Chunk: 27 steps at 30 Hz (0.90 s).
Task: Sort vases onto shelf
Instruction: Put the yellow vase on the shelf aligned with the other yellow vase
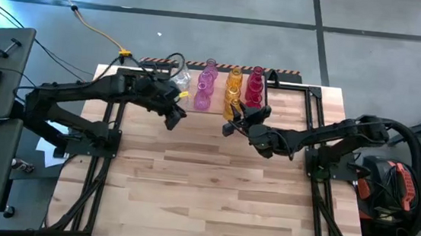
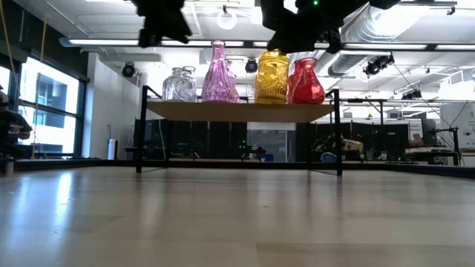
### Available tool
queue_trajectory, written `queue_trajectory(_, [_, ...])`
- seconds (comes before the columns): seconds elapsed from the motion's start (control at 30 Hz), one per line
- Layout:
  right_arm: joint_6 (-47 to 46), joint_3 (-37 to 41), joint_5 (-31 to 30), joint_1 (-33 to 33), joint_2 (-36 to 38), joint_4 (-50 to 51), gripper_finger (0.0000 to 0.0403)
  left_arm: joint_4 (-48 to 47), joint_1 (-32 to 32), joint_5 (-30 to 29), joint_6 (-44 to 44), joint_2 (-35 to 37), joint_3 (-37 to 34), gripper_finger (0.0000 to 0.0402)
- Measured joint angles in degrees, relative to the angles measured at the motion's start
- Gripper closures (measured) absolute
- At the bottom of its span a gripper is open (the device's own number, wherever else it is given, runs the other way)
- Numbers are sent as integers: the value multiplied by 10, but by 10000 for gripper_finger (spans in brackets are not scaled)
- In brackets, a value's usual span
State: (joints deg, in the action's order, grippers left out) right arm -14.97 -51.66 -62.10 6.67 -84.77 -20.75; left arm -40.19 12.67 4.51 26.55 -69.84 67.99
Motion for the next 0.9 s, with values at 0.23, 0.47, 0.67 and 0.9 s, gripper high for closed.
queue_trajectory(0.23, [1, 0, 21, -14, 0, -2, 329, -84, 21, -53, -62, 83, 0, 331])
queue_trajectory(0.47, [4, 0, 27, -22, 0, -2, 329, -106, 23, -68, -72, 204, -33, 331])
queue_trajectory(0.67, [5, 0, 26, -22, 0, -1, 329, -89, 19, -68, -72, 332, -116, 331])
queue_trajectory(0.9, [5, 0, 26, -22, 0, -1, 329, 37, 11, -97, -62, 500, -275, 331])
